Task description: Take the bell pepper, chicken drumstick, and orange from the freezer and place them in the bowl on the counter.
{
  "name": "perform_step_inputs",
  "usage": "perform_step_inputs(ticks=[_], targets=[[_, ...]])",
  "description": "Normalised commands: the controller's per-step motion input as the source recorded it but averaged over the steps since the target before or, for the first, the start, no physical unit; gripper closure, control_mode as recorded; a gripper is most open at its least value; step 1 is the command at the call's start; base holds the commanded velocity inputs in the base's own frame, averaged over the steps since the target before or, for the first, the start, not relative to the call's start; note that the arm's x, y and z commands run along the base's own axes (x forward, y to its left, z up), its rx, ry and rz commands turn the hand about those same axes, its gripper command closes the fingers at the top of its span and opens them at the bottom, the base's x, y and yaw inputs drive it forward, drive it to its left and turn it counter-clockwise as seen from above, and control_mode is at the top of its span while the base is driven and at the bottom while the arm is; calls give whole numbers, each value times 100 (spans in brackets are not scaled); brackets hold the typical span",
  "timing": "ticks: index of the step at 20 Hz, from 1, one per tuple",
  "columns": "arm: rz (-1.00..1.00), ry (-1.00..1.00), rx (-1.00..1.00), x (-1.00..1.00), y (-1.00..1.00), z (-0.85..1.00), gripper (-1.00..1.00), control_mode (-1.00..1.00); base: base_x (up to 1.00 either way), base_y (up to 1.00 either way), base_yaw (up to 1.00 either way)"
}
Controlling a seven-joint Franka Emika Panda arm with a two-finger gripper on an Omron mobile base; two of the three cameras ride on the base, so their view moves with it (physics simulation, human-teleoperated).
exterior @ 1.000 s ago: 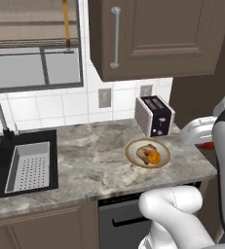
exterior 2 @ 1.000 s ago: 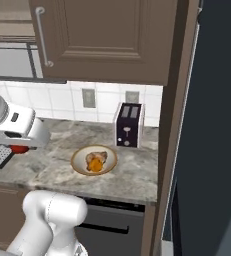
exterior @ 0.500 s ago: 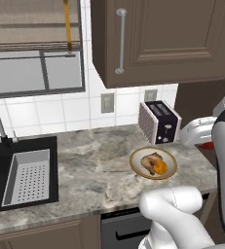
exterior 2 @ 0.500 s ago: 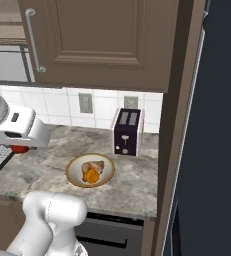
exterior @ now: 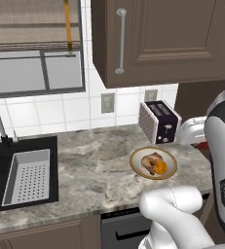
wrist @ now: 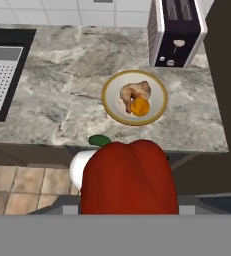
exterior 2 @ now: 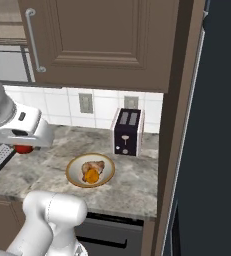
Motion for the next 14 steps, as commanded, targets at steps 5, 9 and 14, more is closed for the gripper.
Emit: perform_step_inputs(ticks=[5,9,14], targets=[[2,16,0,33,0,-54,100,-100,0,0,0],[1,18,0,23,0,-52,100,-100,0,0,0],[0,12,0,28,0,-45,100,-100,0,0,0]])
